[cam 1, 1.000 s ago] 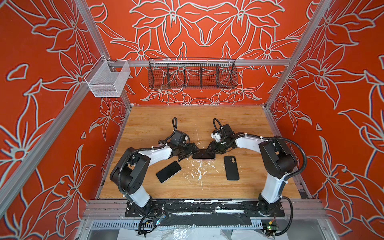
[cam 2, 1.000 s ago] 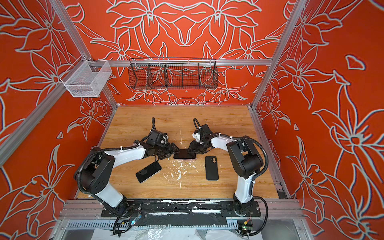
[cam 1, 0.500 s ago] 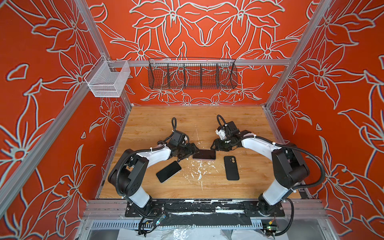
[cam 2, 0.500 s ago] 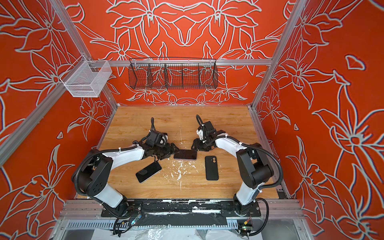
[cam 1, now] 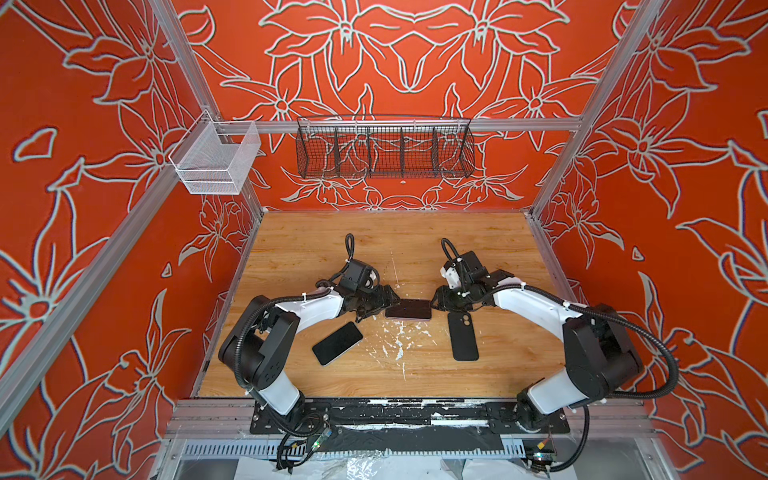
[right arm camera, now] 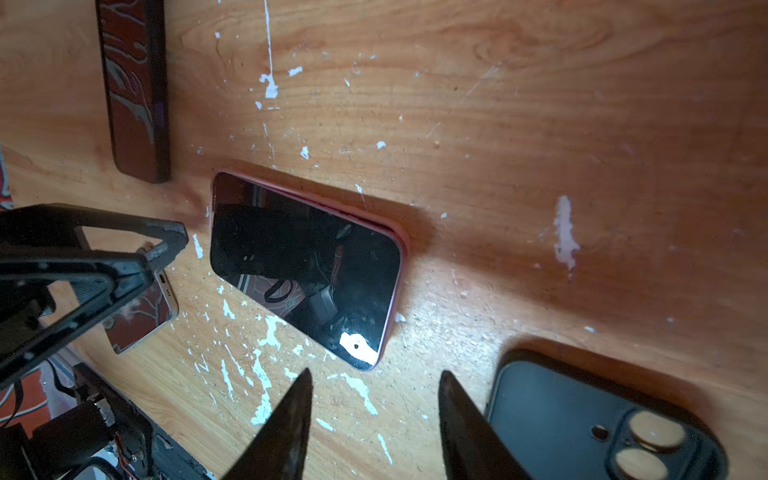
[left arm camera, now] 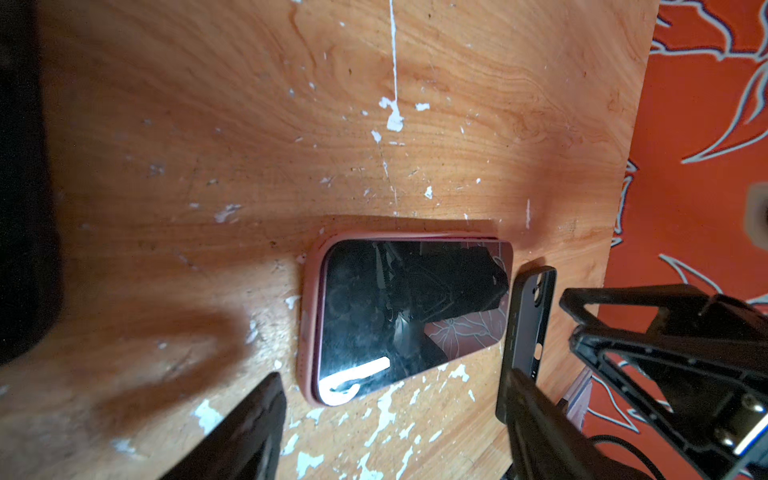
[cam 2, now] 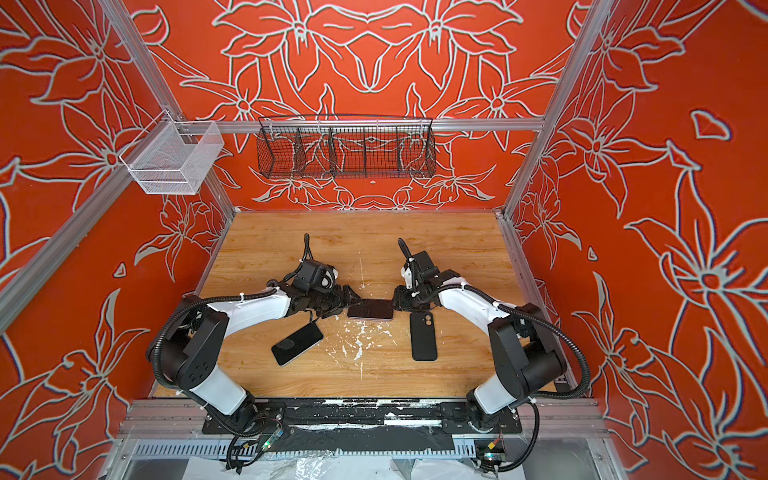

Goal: Put the phone into the phone case

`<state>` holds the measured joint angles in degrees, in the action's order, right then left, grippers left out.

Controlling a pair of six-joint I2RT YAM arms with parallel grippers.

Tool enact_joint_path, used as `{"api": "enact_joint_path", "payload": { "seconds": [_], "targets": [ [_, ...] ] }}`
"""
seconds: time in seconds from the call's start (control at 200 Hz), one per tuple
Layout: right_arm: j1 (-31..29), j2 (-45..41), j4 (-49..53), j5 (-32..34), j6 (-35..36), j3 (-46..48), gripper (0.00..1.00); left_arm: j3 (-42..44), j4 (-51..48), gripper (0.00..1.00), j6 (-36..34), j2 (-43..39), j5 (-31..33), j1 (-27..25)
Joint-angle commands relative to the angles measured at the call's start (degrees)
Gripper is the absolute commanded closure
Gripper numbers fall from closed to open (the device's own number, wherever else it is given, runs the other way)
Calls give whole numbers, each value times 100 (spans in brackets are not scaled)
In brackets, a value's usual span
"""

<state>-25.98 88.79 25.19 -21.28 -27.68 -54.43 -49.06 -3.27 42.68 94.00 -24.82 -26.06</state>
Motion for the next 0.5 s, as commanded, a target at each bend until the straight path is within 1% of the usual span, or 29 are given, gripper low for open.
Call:
{"api": "enact_joint_path", "payload": {
  "seconds": [0.0,0.09,0.205,0.345,0.495],
  "targets": [
    [-74,187,-268,5,-208,97,51,-62,115,19,54,134,-120,31],
    [-104,293,-440,-51,-280,134,54,-44,197,19,99,181,-131,31],
    [-123,449,-621,-173,-317,168,62,-29,278,19,126,267,-120,31],
    [-144,595,-767,-286,-380,180,69,-12,450,19,225,424,-206,22],
    [-169,689,-883,-333,-428,187,71,-5,589,19,309,553,-277,13]
  ]
}}
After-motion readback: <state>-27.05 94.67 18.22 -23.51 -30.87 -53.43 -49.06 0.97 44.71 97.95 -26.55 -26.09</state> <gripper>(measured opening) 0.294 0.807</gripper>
